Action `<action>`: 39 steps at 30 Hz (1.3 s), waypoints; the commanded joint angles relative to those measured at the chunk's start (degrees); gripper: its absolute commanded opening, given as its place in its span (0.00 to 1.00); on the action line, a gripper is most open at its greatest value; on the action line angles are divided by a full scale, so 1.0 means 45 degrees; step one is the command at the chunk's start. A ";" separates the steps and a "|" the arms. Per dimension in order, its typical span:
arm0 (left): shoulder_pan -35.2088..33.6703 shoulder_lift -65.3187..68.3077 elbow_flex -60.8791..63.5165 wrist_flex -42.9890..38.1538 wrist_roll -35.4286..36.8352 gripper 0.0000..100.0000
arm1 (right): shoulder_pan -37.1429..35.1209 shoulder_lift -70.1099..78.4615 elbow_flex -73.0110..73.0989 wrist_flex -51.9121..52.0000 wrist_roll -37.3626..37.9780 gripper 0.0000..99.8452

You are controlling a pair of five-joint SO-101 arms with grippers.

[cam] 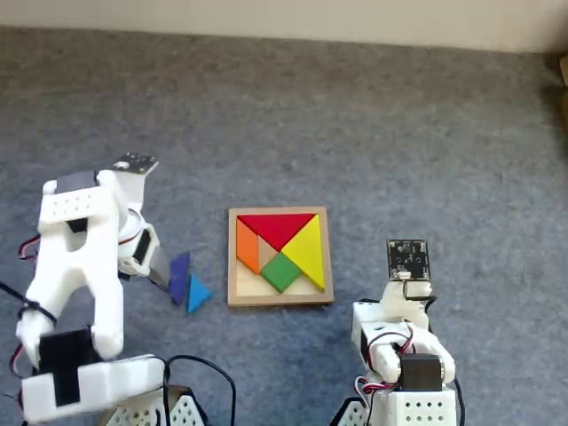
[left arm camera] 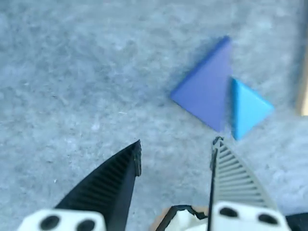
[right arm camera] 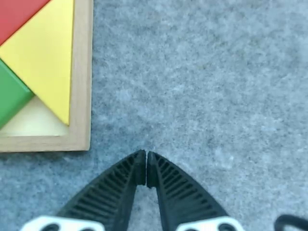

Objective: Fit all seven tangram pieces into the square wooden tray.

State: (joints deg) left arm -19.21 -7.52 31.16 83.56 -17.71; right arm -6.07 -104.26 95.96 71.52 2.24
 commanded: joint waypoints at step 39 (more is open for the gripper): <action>0.6965 -0.6613 0.6203 -0.3438 0.0957 0.23 | 0.0186 -0.0225 0.1495 0.0049 0.0117 0.02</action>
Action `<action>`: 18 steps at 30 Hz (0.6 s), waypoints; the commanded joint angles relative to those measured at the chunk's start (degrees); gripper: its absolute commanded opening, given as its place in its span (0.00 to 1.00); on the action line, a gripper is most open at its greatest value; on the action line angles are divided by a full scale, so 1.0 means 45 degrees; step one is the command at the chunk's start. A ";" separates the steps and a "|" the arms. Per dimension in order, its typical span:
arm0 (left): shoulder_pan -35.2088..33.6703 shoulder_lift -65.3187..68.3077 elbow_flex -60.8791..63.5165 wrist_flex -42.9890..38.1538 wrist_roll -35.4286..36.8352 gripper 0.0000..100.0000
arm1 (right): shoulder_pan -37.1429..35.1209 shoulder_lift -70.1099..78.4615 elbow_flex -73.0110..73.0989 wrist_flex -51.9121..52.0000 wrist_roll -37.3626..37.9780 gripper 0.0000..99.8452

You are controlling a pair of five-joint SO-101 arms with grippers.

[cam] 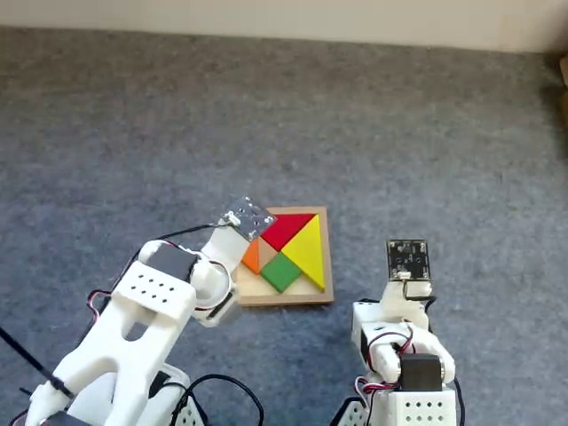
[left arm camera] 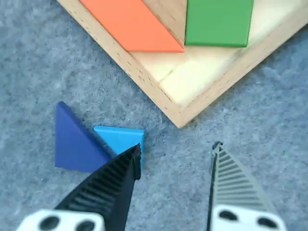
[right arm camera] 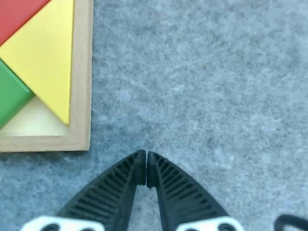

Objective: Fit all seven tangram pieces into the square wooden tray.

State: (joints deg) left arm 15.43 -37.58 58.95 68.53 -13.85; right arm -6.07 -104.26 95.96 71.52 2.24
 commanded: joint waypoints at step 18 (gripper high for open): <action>-0.1612 0.0752 0.1221 -0.1739 0.0078 0.23 | 0.0186 -0.0225 0.1495 0.0049 0.0117 0.02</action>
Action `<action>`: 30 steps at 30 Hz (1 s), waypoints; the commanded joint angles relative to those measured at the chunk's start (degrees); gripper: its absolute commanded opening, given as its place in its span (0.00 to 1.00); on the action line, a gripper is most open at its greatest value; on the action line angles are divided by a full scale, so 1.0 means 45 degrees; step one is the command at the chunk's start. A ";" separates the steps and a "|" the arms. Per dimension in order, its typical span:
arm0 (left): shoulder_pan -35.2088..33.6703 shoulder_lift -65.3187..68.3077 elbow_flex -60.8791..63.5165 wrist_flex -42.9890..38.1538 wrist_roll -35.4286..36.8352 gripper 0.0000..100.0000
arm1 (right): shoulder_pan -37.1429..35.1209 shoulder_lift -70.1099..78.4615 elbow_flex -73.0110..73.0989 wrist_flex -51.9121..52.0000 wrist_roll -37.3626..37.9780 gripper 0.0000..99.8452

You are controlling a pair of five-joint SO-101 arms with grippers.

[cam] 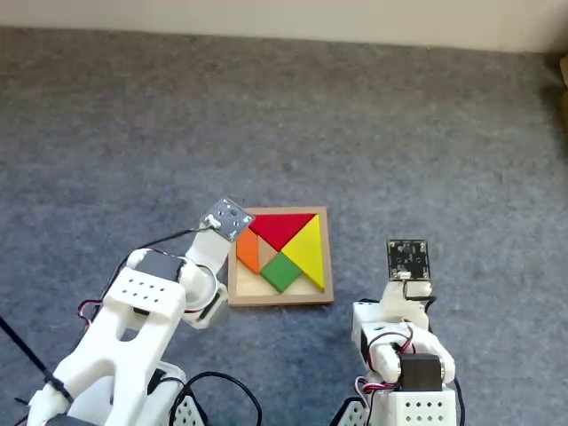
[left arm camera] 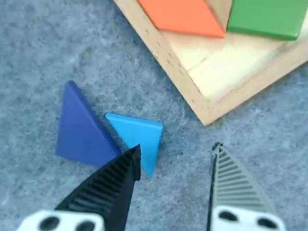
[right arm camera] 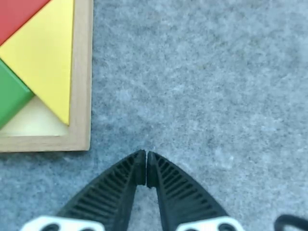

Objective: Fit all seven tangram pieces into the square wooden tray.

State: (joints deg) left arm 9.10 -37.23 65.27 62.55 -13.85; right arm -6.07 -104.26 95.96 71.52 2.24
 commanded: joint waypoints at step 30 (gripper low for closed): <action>-0.2120 0.6242 -0.3741 0.0352 0.1172 0.17 | 0.0186 -0.0225 0.1495 0.0049 0.0117 0.02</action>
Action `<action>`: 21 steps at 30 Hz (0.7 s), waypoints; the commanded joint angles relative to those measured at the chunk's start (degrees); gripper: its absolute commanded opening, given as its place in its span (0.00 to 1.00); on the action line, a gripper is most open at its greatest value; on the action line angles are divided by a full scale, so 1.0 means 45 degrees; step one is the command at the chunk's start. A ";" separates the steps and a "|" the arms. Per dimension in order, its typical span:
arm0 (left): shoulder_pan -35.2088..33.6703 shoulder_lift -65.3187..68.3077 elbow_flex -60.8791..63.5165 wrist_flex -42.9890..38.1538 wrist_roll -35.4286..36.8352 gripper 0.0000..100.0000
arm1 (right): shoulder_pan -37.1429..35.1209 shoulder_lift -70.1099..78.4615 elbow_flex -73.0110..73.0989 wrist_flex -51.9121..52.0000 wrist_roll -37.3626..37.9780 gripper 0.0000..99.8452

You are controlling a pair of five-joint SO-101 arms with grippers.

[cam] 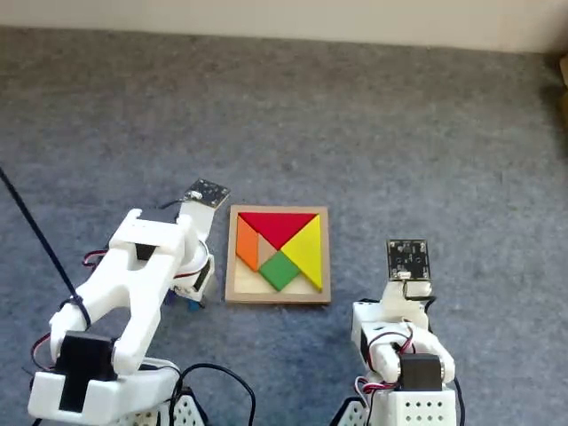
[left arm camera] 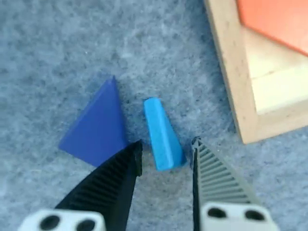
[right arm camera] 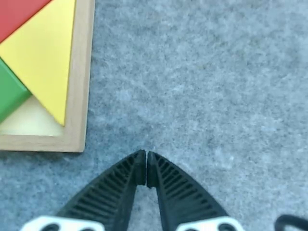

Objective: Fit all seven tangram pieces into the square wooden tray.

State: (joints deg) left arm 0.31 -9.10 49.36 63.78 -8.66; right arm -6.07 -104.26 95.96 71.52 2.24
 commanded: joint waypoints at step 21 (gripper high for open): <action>0.1788 -0.0147 -0.0615 0.0078 -0.0059 0.00 | 0.0186 -0.0225 0.1495 0.0049 0.0117 0.02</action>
State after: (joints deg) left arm 4.62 -9.10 49.36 63.78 -8.75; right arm -6.07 -104.26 95.96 71.52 2.24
